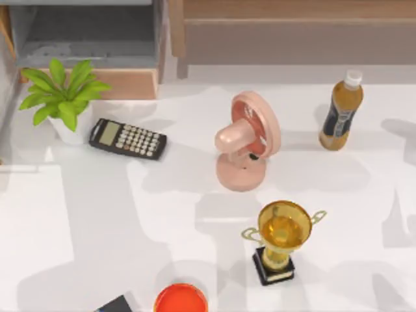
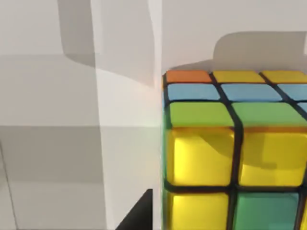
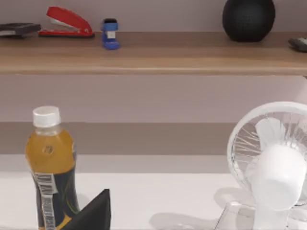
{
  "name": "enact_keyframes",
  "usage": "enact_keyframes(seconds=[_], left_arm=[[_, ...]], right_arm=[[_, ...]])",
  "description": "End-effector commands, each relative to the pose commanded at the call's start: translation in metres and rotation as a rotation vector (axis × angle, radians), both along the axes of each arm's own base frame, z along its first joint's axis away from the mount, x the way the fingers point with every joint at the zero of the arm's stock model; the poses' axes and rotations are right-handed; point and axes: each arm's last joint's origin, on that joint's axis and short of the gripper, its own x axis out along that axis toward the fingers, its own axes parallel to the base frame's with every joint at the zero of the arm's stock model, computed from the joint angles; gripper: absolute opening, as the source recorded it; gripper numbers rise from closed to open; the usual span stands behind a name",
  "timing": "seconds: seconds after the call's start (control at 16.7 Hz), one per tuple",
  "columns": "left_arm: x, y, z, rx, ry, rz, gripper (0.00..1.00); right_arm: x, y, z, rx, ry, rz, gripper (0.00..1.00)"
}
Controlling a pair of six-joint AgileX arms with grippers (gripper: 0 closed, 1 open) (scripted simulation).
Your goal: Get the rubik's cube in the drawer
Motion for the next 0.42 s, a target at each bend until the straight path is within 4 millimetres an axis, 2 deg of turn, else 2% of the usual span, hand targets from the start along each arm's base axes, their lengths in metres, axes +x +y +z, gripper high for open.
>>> enact_keyframes(seconds=[0.06,0.12,0.42], left_arm=[[0.0000,0.0000,0.0000,0.000,0.000,0.000,0.98],[0.0000,0.0000,0.0000,0.000,0.000,0.000,1.00],[0.0000,0.0000,0.0000,0.000,0.000,0.000,1.00]], right_arm=[[0.0000,0.0000,0.0000,0.000,0.000,0.000,1.00],[0.0000,0.0000,0.0000,0.000,0.000,0.000,1.00],[0.0000,0.0000,0.0000,0.000,0.000,0.000,1.00]])
